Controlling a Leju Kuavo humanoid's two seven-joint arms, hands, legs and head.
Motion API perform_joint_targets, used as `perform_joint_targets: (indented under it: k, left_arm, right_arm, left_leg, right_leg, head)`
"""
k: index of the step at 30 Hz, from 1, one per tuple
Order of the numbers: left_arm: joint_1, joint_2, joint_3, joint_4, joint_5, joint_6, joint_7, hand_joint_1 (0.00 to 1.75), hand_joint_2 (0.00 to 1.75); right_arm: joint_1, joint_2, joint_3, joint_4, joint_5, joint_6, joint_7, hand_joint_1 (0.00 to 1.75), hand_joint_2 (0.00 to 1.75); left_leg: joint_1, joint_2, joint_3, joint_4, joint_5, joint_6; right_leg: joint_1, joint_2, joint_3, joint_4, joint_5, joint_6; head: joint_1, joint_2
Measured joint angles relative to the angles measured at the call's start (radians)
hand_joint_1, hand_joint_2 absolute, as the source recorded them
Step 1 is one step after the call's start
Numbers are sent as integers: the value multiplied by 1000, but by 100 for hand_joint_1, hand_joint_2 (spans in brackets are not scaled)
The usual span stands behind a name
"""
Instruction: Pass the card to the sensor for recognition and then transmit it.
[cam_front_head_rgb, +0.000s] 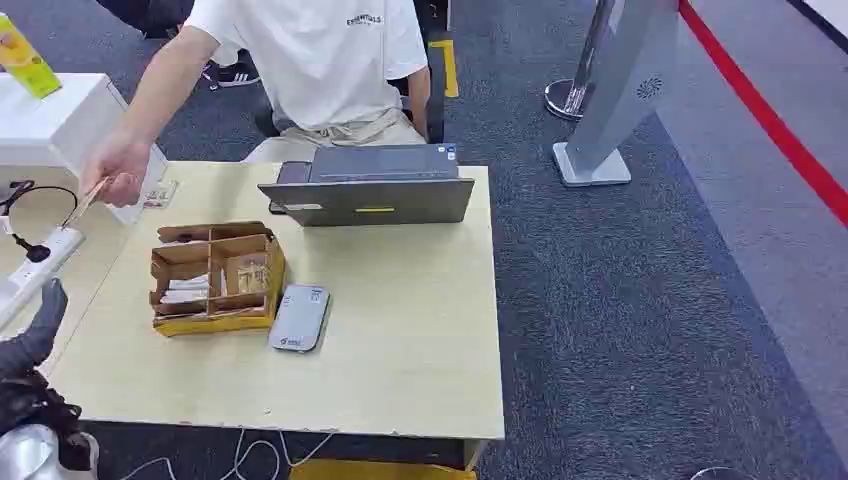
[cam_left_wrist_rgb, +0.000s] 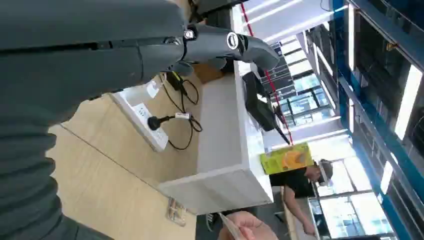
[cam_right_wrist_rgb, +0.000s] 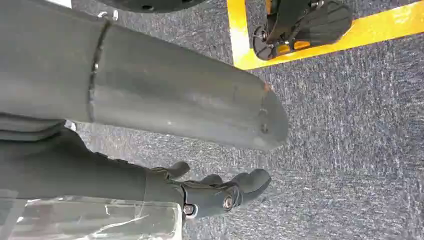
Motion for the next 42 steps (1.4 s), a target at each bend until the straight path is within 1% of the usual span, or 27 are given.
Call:
perform_joint_targets:
  k: [7, 20, 21, 28, 31, 36, 42]
  left_arm:
    - [-101, 74, -82, 106, -185, 50, 67, 0, 175]
    - [-291, 209, -242, 312, -544, 164, 194, 0, 175]
    - [-304, 217, -252, 325, -566, 171, 200, 175, 175]
    - [-406, 272, -332, 452, -756, 239, 263, 175, 175]
    - [-451, 289, -367, 506, -829, 264, 285, 175, 175]
    - [-532, 305, -422, 606, -951, 306, 322, 175, 175]
    - [-635, 308, -483, 734, -1085, 350, 365, 175, 175]
  right_arm:
    - [-5, 6, 0, 4, 17, 9, -3, 0, 0]
    - [-11, 16, -4, 10, 44, 33, -9, 0, 0]
    - [-12, 17, -5, 10, 44, 33, -10, 0, 0]
    - [-17, 24, -20, 13, 56, 47, -10, 0, 0]
    - [-18, 28, -22, 14, 63, 50, -8, 0, 0]
    - [-21, 31, -22, 16, 85, 50, 1, 0, 0]
    - [-23, 34, -22, 19, 116, 51, 16, 0, 0]
  left_leg:
    - [0, 1, 0, 0, 0, 0]
    - [0, 1, 0, 0, 0, 0]
    - [0, 1, 0, 0, 0, 0]
    - [0, 1, 0, 0, 1, 0]
    - [0, 2, 0, 0, 1, 0]
    - [0, 2, 0, 0, 1, 0]
    - [0, 2, -1, 0, 2, 0]
  right_leg:
    - [0, 1, 1, 0, 0, 0]
    - [0, 2, 0, 1, 1, 0]
    - [0, 2, 0, 1, 1, 0]
    - [0, 2, 0, 1, 1, 0]
    - [0, 2, 0, 1, 2, -1]
    - [0, 2, 0, 1, 3, -1]
    - [0, 2, 0, 1, 3, -1]
  head:
    - [0, 0]
    - [0, 0]
    - [0, 0]
    - [0, 0]
    - [0, 0]
    - [0, 0]
    - [-1, 0]
